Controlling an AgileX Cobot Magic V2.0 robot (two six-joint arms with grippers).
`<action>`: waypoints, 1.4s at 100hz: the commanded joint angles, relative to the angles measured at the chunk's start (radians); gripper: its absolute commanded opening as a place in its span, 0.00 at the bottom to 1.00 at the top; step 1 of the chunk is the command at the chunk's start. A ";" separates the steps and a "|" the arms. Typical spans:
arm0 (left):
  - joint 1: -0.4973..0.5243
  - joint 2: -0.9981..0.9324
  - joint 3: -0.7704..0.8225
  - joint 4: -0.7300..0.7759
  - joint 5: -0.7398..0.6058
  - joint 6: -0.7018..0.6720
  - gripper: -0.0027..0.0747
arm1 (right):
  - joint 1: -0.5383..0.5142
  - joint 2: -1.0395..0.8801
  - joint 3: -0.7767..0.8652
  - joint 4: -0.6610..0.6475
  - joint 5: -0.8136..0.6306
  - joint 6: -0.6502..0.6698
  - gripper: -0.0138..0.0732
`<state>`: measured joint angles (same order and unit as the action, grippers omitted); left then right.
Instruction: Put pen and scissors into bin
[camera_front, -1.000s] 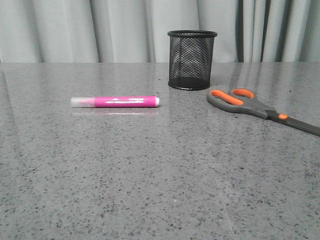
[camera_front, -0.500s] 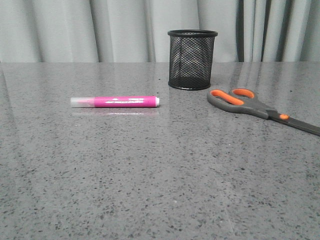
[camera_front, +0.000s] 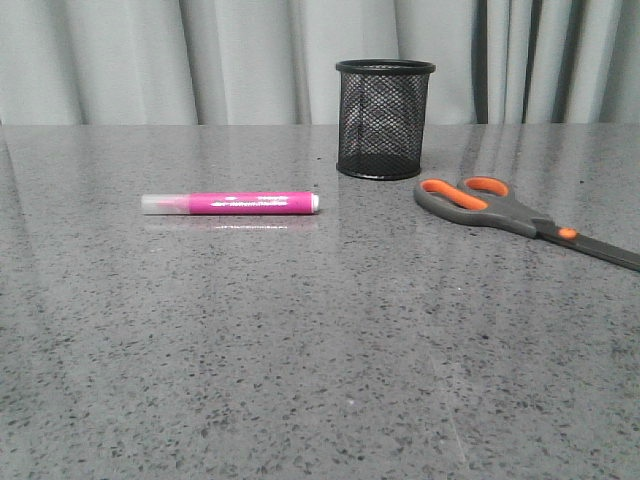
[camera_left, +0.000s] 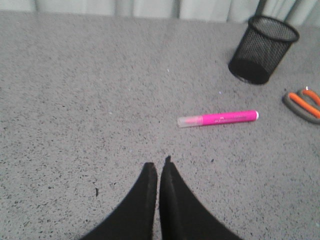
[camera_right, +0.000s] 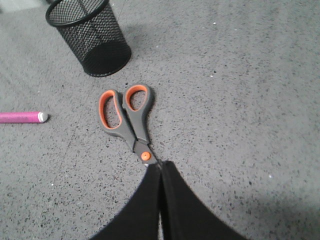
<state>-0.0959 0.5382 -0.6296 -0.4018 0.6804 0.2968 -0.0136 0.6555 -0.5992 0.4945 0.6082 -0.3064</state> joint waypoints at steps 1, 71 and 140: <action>-0.005 0.054 -0.069 -0.023 -0.016 0.015 0.01 | 0.003 0.048 -0.083 0.006 0.002 -0.058 0.10; -0.005 0.361 -0.232 -0.335 0.119 0.588 0.55 | 0.003 0.112 -0.141 0.017 0.089 -0.112 0.63; -0.228 1.046 -0.658 -0.411 0.301 1.254 0.55 | 0.004 0.112 -0.143 0.028 0.089 -0.136 0.63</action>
<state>-0.2983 1.5630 -1.2127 -0.7533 0.9952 1.5329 -0.0119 0.7666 -0.7057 0.4982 0.7461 -0.4245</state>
